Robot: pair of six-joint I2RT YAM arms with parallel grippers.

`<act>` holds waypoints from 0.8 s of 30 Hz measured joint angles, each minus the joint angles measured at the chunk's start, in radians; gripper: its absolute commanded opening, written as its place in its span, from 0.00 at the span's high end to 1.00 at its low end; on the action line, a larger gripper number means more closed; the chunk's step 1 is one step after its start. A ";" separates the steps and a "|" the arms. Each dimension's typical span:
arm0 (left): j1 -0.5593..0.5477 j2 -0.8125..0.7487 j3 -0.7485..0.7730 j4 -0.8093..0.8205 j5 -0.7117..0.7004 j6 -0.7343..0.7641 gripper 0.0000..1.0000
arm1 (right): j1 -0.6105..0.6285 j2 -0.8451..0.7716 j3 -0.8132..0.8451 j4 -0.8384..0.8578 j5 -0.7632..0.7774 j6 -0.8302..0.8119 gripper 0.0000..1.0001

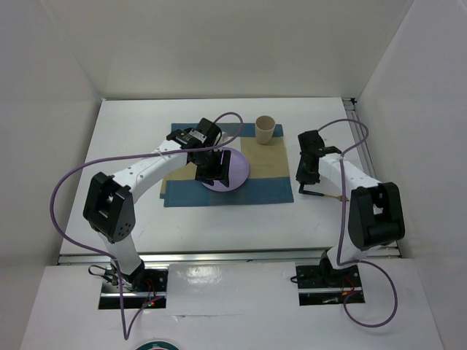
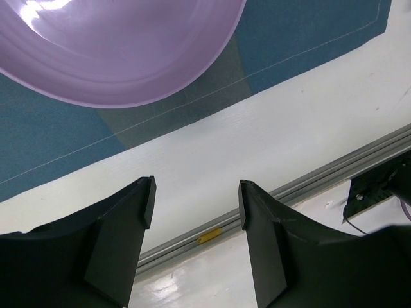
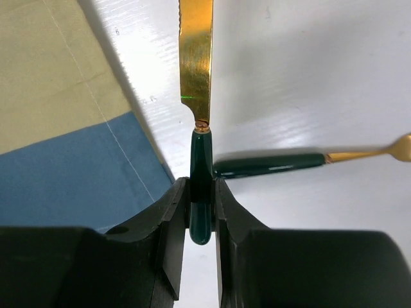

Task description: Set the dinner table for one person

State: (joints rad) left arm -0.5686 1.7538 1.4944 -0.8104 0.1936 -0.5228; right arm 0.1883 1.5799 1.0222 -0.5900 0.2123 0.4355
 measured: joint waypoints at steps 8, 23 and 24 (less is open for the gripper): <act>0.000 0.000 0.000 -0.012 -0.059 -0.005 0.29 | 0.005 -0.066 0.076 -0.034 -0.088 -0.020 1.00; 0.054 -0.119 -0.011 -0.042 -0.235 -0.087 0.29 | 0.203 0.273 0.243 0.008 -0.235 -0.063 0.93; 0.055 -0.120 -0.012 -0.043 -0.238 -0.087 0.29 | 0.205 0.289 0.246 0.008 -0.232 -0.063 0.90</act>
State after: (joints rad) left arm -0.5140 1.6341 1.4826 -0.8532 -0.0448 -0.6098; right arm 0.3931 1.8690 1.2686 -0.5816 -0.0196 0.3729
